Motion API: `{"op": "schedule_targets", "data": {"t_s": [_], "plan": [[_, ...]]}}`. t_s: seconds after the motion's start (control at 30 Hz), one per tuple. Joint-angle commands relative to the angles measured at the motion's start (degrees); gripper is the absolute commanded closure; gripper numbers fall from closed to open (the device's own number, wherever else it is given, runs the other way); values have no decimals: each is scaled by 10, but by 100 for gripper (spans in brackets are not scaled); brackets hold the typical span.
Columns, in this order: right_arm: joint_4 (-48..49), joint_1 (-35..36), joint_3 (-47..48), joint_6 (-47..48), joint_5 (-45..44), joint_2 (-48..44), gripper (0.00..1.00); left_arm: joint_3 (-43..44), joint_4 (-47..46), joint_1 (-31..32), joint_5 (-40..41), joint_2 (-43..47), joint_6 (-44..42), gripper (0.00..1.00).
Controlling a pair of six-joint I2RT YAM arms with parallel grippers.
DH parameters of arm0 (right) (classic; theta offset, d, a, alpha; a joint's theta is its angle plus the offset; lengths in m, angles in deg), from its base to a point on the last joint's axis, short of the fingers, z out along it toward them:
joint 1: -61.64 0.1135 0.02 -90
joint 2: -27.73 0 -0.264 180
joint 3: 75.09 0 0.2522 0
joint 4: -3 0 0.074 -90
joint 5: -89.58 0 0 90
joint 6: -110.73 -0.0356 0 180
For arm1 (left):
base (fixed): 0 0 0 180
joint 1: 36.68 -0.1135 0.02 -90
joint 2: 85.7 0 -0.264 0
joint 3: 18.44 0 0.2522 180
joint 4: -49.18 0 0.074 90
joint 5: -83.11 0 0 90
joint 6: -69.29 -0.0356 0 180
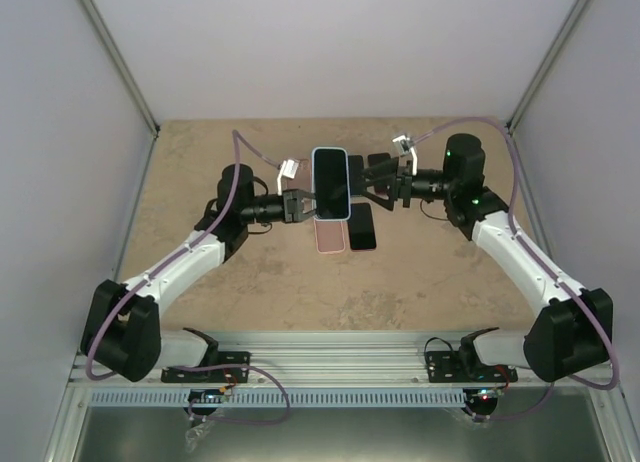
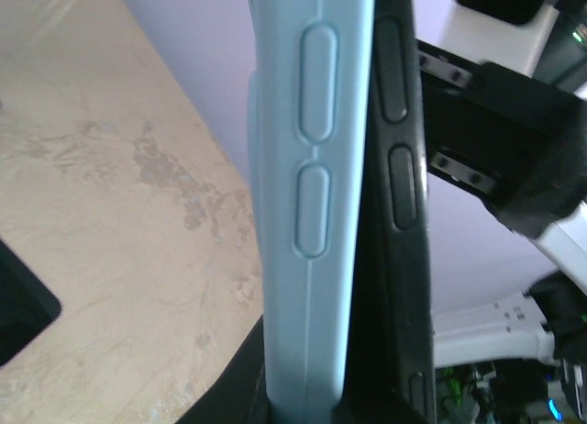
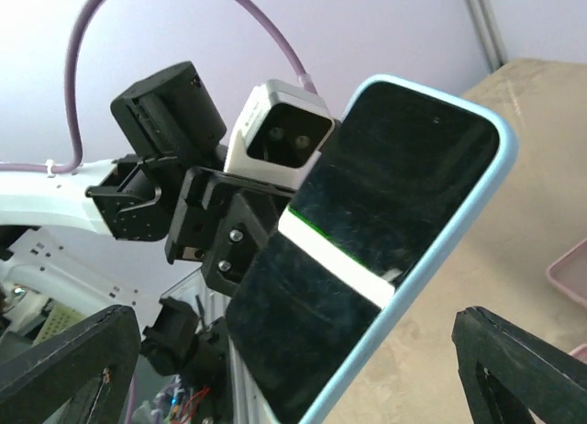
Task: Take the phone out of the phone case
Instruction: Remove the phone case from the phone.
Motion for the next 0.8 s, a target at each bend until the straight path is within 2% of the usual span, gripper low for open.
{"op": "schedule_targets", "data": {"t_s": [0.0, 0.17, 0.23, 0.43, 0.53, 0.77], "plan": [[-72, 0, 40, 68, -51, -11, 3, -5, -55, -23, 34, -10, 85, 100], [-141, 12, 80, 156, -135, -12, 3, 8, -8, -29, 77, -10, 108, 100], [-162, 23, 95, 194, -171, -9, 5, 15, 16, -30, 95, -9, 113, 100], [-199, 72, 123, 307, -286, 3, 19, 25, 58, -30, 134, -10, 141, 100], [-211, 106, 132, 364, -353, 11, 28, 17, 49, -32, 139, -12, 170, 100], [-208, 195, 134, 452, -490, 32, 41, 4, 22, -33, 131, -19, 207, 100]]}}
